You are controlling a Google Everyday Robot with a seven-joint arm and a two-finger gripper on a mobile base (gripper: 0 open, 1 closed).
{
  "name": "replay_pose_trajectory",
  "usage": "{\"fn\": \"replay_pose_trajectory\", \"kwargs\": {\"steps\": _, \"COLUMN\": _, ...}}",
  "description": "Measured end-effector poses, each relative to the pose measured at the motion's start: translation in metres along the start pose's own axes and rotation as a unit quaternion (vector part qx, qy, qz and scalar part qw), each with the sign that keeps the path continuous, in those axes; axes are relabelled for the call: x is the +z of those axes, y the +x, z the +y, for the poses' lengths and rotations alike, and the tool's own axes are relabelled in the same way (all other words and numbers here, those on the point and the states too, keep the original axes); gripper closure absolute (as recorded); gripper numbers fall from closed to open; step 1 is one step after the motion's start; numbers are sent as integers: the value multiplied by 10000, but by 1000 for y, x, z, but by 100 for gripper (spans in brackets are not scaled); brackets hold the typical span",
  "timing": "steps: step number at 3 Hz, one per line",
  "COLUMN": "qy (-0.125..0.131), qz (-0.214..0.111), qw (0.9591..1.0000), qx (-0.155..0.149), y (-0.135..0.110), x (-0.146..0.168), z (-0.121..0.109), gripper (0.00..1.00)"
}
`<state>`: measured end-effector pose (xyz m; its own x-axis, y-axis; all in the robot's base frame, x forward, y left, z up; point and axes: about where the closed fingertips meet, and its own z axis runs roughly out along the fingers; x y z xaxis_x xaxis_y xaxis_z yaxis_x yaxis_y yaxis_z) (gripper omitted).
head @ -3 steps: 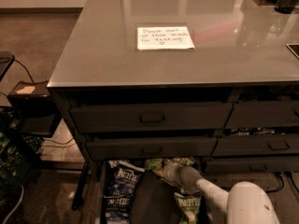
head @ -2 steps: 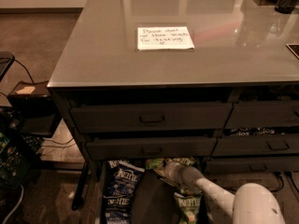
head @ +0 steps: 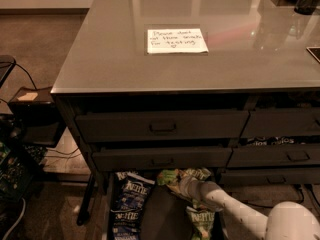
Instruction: Pick green rice chip bag from bottom drawer and place on counter
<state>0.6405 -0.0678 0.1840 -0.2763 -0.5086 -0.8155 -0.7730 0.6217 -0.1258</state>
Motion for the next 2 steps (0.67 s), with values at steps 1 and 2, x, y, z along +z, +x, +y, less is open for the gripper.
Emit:
{"fn": "replay_pose_trajectory", "kwargs": {"steps": 1, "qy": -202, "qz": -11, "qw": 9998, "qx": 5, "y": 2, "x": -26, "z": 16, "gripper": 100}}
{"fn": "replay_pose_trajectory", "kwargs": {"steps": 2, "qy": -477, "qz": 52, "qw": 9988, "qx": 74, "y": 8, "x": -56, "z": 35, "gripper": 100}}
